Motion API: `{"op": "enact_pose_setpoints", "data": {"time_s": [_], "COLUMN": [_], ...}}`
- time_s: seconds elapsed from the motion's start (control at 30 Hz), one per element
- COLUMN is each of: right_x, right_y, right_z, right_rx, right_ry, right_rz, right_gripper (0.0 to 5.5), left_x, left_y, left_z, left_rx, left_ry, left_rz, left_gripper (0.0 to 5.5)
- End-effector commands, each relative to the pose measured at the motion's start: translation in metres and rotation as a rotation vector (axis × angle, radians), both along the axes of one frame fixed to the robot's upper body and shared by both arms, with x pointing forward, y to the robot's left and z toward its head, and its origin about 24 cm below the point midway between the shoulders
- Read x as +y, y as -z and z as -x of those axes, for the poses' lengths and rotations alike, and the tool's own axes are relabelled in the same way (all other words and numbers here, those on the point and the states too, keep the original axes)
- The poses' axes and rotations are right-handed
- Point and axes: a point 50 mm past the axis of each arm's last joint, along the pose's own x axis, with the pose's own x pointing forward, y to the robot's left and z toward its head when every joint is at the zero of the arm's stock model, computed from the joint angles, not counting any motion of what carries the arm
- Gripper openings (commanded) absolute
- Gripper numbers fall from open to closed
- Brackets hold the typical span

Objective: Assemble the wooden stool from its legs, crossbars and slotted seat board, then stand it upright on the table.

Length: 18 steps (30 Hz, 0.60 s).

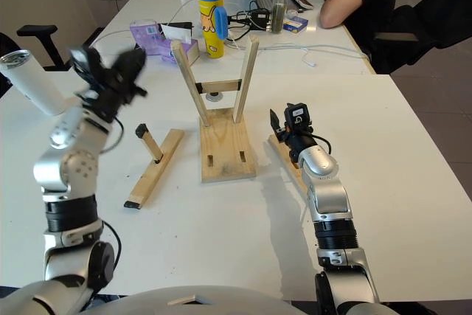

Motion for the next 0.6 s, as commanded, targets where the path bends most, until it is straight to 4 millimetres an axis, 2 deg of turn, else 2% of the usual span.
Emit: {"op": "enact_pose_setpoints", "data": {"time_s": [0.03, 0.13, 0.2, 0.27, 0.37, 0.47, 0.6], "right_x": [0.000, 0.000, -0.002, -0.004, -0.010, -0.017, -0.019], "right_y": [-0.005, -0.003, -0.003, -0.003, -0.006, -0.011, -0.007], "right_z": [-0.002, -0.001, 0.001, 0.001, 0.000, -0.002, -0.003], "right_rx": [-0.016, -0.015, -0.016, -0.019, -0.031, -0.046, -0.034], "right_ry": [0.002, 0.008, 0.021, 0.029, 0.057, 0.088, 0.089], "right_rz": [0.001, -0.001, -0.003, -0.004, -0.003, -0.001, 0.001], "right_gripper": [2.46, 2.46, 2.46, 2.46, 2.46, 2.46, 2.46], "left_x": [0.028, 0.050, 0.057, 0.066, 0.071, 0.073, 0.066], "left_y": [-0.027, 0.028, 0.061, 0.088, 0.126, 0.146, 0.153], "left_z": [0.011, 0.018, 0.026, 0.039, 0.060, 0.076, 0.090], "left_rx": [-0.070, 0.142, 0.264, 0.381, 0.582, 0.717, 0.792], "left_ry": [-0.069, -0.140, -0.143, -0.141, -0.045, 0.056, 0.138], "left_rz": [0.015, -0.103, -0.177, -0.235, -0.330, -0.383, -0.404], "left_gripper": [1.21, 1.21, 1.21, 1.21, 1.61, 2.11, 2.67]}}
